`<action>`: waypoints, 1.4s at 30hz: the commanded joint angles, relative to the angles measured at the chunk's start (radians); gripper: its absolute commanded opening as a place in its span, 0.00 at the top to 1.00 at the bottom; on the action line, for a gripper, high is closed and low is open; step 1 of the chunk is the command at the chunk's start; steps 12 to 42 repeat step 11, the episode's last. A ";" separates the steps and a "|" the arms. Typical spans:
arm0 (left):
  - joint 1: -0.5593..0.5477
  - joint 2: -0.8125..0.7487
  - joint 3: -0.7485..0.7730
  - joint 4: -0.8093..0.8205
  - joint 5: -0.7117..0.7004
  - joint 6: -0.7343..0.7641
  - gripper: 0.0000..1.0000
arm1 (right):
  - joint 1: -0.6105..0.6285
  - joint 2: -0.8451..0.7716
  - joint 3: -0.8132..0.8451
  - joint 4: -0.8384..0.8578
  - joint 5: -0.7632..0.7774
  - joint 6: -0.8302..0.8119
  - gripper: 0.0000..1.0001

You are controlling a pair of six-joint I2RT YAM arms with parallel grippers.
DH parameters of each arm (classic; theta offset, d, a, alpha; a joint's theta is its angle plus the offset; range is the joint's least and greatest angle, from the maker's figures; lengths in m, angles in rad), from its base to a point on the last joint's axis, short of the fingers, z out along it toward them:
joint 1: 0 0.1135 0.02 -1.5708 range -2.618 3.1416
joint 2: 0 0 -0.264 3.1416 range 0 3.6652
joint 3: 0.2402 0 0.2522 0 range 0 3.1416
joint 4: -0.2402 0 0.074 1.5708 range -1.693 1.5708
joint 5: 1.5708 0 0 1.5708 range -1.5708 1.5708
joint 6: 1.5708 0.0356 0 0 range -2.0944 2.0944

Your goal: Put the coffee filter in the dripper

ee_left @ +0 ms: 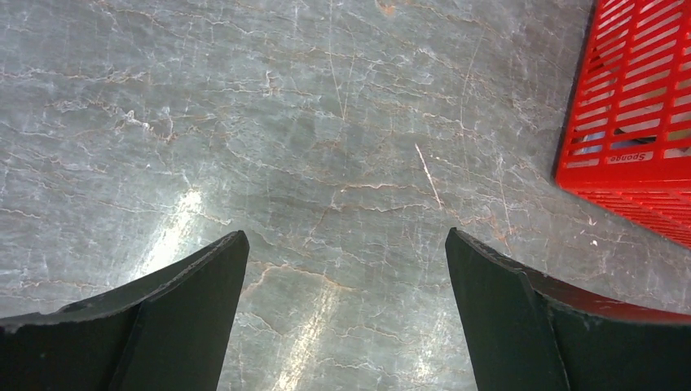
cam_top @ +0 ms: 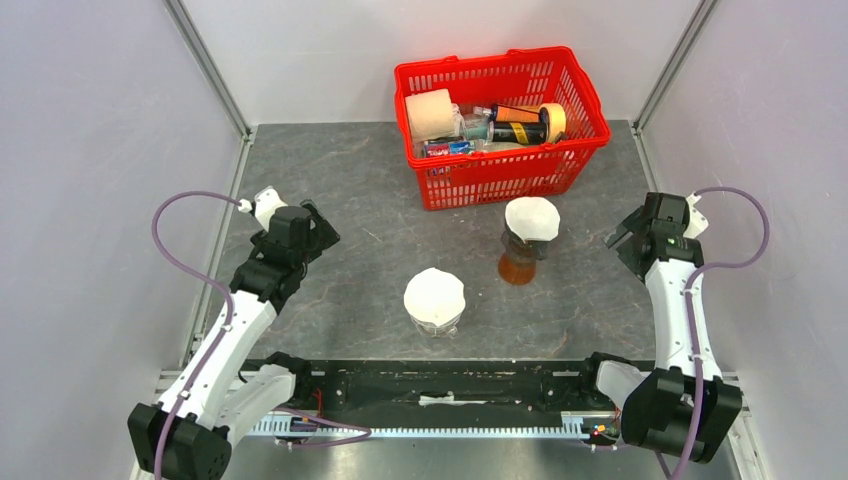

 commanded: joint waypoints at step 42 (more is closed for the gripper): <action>0.004 -0.037 0.007 -0.003 0.025 -0.067 0.02 | 0.000 -0.110 -0.036 0.135 -0.042 0.041 0.03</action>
